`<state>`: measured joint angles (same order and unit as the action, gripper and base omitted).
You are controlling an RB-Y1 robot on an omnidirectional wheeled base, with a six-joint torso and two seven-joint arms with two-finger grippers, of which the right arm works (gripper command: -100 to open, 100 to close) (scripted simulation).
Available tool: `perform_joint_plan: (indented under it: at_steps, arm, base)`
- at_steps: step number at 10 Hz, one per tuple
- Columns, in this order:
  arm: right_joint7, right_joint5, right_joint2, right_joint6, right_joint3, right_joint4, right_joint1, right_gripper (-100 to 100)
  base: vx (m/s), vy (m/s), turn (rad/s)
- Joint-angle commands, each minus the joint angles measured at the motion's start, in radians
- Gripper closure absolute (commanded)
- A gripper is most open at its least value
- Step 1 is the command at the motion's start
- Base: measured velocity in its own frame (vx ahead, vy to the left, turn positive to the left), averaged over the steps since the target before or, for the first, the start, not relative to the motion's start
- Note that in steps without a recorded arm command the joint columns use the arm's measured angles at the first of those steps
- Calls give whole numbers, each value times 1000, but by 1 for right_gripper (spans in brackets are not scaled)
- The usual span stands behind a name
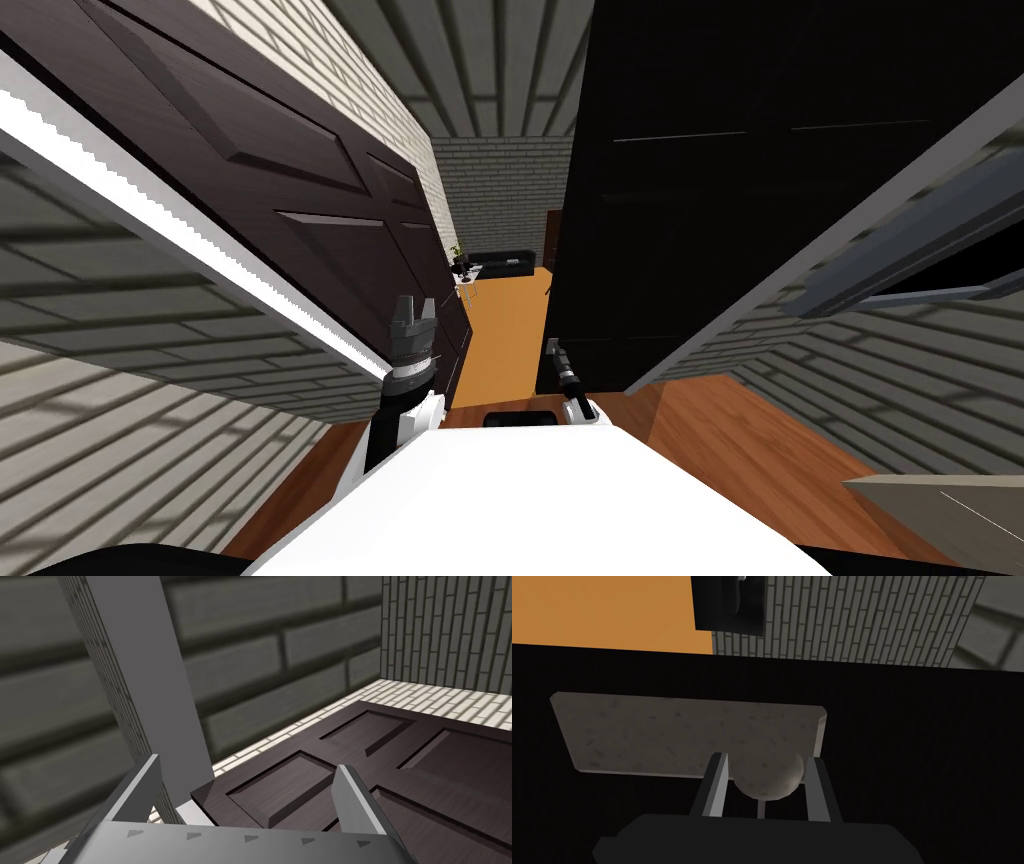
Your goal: Push the door open
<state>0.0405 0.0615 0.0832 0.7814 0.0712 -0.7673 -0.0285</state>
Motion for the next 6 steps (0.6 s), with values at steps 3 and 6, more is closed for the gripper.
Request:
perform_joint_plan:
  at_steps: [3, 6]
  arm:
    - [-10, 13, 11, -7, -31, -10, 3, 100]
    - [-21, 27, 15, -8, -62, -4, -2, 100]
  base:
    - [139, 43, -38]
    - [188, 51, -42]
